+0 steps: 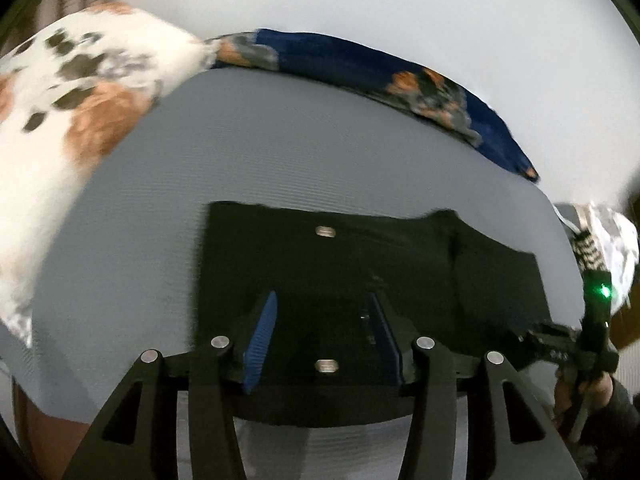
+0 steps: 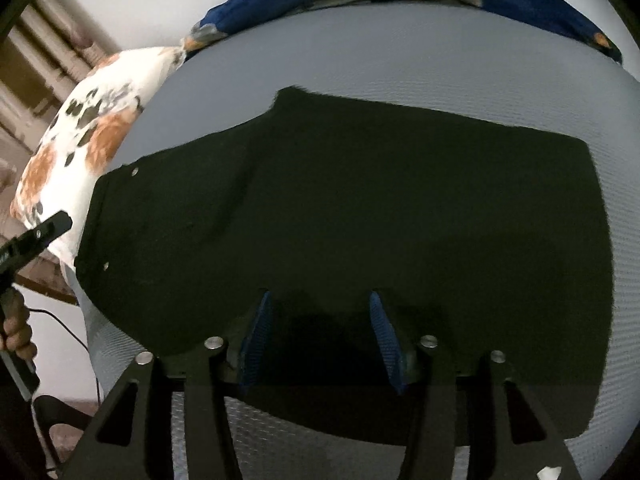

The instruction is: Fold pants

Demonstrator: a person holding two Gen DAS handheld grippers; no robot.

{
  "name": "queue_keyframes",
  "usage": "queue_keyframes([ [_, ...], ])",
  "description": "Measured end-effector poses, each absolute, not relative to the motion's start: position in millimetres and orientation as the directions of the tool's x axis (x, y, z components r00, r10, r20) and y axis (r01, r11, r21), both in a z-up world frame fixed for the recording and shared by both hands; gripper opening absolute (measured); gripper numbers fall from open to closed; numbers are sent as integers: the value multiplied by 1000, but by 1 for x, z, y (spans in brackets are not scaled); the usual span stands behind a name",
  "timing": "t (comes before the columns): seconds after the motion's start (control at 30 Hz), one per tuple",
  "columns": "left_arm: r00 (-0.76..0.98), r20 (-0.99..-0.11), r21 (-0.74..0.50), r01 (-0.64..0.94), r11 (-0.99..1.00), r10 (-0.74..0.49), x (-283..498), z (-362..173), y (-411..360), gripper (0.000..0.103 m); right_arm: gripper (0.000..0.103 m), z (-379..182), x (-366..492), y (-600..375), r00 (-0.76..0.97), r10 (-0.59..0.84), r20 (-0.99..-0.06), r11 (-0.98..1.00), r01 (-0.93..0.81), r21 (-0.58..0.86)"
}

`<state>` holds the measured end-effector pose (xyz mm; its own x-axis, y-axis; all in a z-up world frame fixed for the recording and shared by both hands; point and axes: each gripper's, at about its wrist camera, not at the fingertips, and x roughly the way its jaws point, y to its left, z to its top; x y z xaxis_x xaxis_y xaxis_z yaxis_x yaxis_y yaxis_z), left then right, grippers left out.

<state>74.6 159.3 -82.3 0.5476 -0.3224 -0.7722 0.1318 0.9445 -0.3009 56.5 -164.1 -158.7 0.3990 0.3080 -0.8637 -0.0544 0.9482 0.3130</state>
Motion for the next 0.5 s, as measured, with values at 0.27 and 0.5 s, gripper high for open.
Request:
queue_keyframes([
  [0.27,522,-790,-349,50,936,-322,80,-100,211,50,53,-158,69,-122,350,376,-858,926,-120,357],
  [0.5,422,-795,-457,58,888,-437,95,-127,229,50,53,-152,80,-106,322,454,-831,890,-123,438],
])
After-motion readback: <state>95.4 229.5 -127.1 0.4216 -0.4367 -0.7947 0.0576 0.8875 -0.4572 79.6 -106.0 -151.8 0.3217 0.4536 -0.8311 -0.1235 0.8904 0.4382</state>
